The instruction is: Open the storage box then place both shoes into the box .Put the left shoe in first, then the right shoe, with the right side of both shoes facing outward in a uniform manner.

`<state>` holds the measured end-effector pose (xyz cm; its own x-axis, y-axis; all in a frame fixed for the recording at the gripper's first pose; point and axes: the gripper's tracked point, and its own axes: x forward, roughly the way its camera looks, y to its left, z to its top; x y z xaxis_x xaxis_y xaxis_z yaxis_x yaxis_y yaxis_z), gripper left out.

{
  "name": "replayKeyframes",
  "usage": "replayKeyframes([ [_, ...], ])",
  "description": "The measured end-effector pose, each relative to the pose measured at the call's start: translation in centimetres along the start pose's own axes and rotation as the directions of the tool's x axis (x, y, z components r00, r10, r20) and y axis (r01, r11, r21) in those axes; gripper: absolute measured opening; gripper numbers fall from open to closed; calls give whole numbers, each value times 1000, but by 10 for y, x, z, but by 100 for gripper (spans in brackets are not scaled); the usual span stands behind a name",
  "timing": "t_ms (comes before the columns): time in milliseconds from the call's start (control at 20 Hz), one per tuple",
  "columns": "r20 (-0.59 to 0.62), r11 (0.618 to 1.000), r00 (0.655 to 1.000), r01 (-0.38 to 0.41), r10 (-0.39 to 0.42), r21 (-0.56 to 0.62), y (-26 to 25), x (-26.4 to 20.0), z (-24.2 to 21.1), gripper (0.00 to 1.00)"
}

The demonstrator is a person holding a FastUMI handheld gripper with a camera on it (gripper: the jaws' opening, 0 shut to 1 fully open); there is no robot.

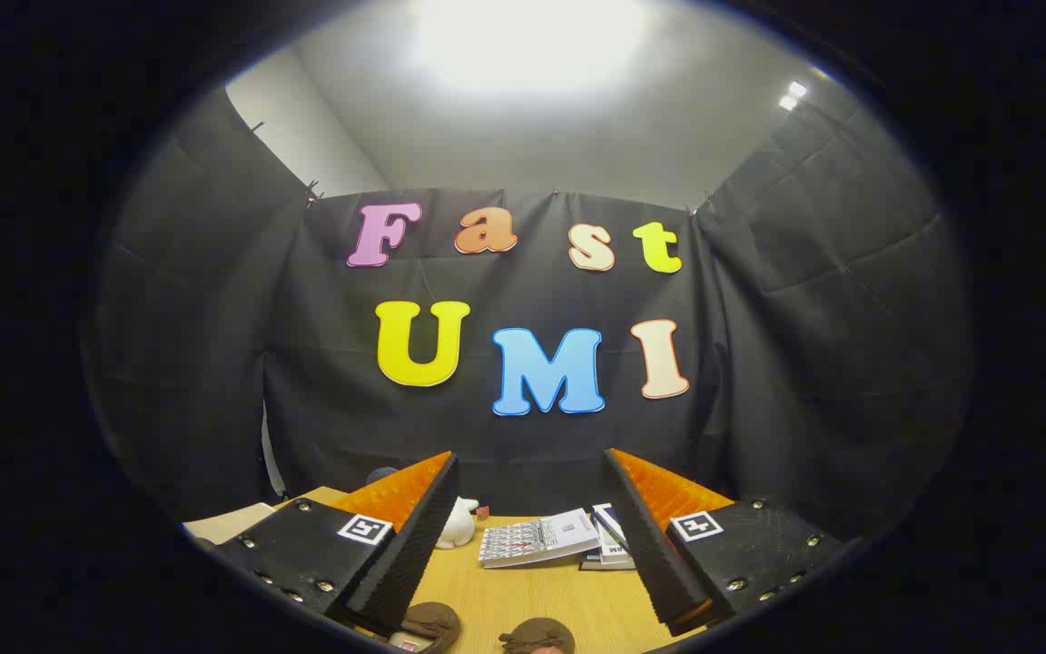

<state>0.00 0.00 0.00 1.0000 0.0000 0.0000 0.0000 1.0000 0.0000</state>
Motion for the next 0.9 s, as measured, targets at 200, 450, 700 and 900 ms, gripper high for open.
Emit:
replayKeyframes([
  [200, -16, 1000, 1000, 1, 0, 14, 0, -2, -4, 96],
  [450, -14, 1000, 1000, -1, 1, 10, 1, -5, -4, 96],
  [700, -12, 1000, 1000, -12, 12, 13, 3, -8, -6, 96],
  [900, -16, 999, 1000, -20, 21, 26, 7, -10, -7, 96],
])
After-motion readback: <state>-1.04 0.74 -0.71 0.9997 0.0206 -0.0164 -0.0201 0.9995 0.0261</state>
